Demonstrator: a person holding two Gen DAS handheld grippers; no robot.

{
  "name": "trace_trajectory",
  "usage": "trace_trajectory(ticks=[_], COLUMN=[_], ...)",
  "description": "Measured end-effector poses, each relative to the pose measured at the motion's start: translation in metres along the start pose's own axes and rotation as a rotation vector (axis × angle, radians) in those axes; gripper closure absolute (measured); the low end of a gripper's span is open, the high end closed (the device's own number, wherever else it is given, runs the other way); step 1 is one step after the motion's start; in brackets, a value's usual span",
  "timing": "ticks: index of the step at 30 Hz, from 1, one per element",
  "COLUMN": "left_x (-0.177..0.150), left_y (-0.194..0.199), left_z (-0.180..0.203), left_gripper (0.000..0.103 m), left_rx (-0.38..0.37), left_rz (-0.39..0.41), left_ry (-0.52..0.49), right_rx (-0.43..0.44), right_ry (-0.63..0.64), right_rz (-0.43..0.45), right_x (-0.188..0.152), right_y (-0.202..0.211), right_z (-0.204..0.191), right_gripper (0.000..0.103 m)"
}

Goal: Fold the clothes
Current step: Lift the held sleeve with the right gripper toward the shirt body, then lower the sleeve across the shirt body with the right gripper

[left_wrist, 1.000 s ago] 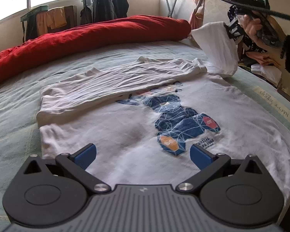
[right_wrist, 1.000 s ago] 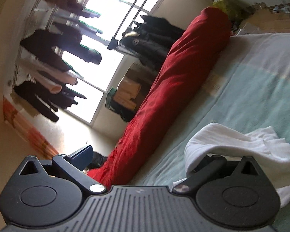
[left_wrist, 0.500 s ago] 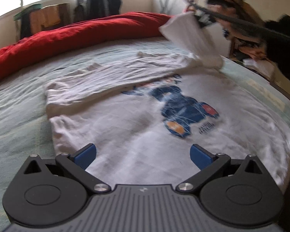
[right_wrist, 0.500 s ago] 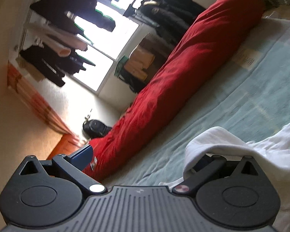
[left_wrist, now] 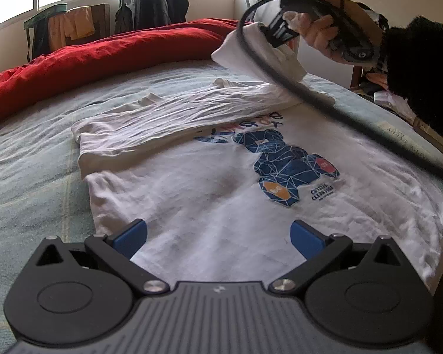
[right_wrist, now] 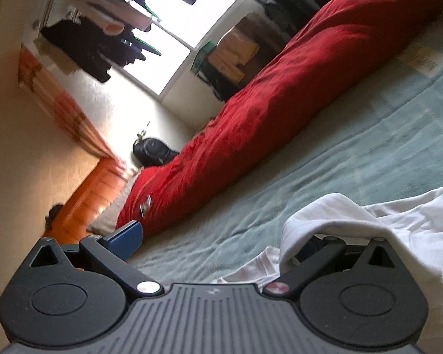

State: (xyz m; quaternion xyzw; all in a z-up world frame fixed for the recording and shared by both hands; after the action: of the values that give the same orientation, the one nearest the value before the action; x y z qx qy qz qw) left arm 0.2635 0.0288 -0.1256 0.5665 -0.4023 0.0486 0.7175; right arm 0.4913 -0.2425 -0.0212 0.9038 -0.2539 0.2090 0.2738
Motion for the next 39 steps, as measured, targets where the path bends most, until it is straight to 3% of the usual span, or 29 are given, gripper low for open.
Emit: trace_trajectory(ticks=[8, 16, 19, 27, 32, 39], left_x=[-0.002, -0.005, -0.006, -0.005, -0.005, -0.006], left_y=[-0.005, -0.011, -0.012, -0.014, -0.015, -0.014], left_z=[0.0, 0.0, 0.001, 0.002, 0.002, 0.001], left_gripper=[0.001, 0.001, 0.001, 0.001, 0.001, 0.001], left_rx=[0.003, -0.002, -0.003, -0.008, -0.009, -0.013], left_rz=[-0.017, -0.035, -0.037, -0.038, -0.038, -0.037], left_ry=[-0.002, -0.001, -0.002, -0.002, 0.0, 0.0], right_rx=[-0.056, -0.259, -0.32, -0.429, -0.437, -0.346], right_ry=[0.108, 0.34, 0.428, 0.594, 0.541, 0.296], right_rz=[-0.102, -0.13, -0.178, -0.278, -0.316, -0.276], right_x=[-0.016, -0.056, -0.074, -0.104, -0.113, -0.107], right_y=[-0.032, -0.066, -0.083, -0.108, -0.115, -0.094], right_z=[-0.02, -0.042, -0.044, -0.045, -0.034, -0.013], right_gripper=[0.0, 0.0, 0.0, 0.0, 0.0, 0.0])
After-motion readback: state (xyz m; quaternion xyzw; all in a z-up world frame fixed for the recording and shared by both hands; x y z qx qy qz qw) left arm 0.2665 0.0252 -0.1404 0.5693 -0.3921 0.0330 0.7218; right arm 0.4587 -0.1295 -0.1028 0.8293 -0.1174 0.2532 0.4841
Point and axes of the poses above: each gripper's, at about its wrist camera, not at the fingertips, and y roughly against the way its jaws point, z to its right, x to its top, the point moved 5 cm from there along -y, roughly the way its jaws point, and after that the axes turned 10 degrees about -z, right-handed, at the moved point
